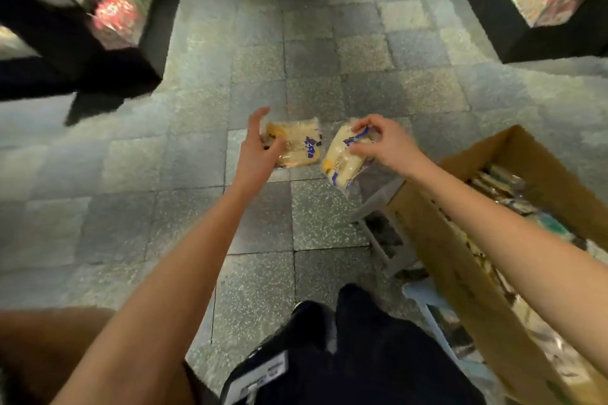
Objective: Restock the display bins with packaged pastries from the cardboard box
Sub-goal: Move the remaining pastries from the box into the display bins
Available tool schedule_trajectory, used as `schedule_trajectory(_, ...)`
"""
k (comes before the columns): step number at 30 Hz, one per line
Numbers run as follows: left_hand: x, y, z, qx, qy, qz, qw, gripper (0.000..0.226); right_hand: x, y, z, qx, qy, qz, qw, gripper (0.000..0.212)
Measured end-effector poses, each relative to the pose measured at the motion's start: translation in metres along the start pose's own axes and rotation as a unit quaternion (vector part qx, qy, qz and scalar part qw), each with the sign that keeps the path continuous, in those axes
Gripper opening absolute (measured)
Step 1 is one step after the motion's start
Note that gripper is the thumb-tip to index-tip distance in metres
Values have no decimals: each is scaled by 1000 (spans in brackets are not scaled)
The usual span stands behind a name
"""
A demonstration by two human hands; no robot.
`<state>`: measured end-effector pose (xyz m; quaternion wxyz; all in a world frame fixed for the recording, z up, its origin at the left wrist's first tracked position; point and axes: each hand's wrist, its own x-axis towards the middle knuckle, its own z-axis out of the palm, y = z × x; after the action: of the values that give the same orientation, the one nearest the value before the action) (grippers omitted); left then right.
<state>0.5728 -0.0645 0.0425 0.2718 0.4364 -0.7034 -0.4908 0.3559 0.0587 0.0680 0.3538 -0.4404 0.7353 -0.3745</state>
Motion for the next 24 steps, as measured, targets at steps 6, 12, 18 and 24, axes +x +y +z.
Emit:
schedule_trajectory(6, -66, -16, -98, -21, 157, -48, 986, 52, 20, -75, 85, -9, -179, -77, 981, 41)
schedule_trajectory(12, -160, -32, -165, -4, 354, -68, 933, 26, 15, -147, 171, -42, -300, -219, 927, 50)
schedule_trajectory(18, -263, -44, -200, 46, 438, -136, 888, 45, -23, -193, 258, -65, -399, -349, 846, 58)
schedule_trajectory(24, -370, -50, -219, 57, 570, -178, 800, 32, -84, -228, 336, -61, -486, -446, 749, 57)
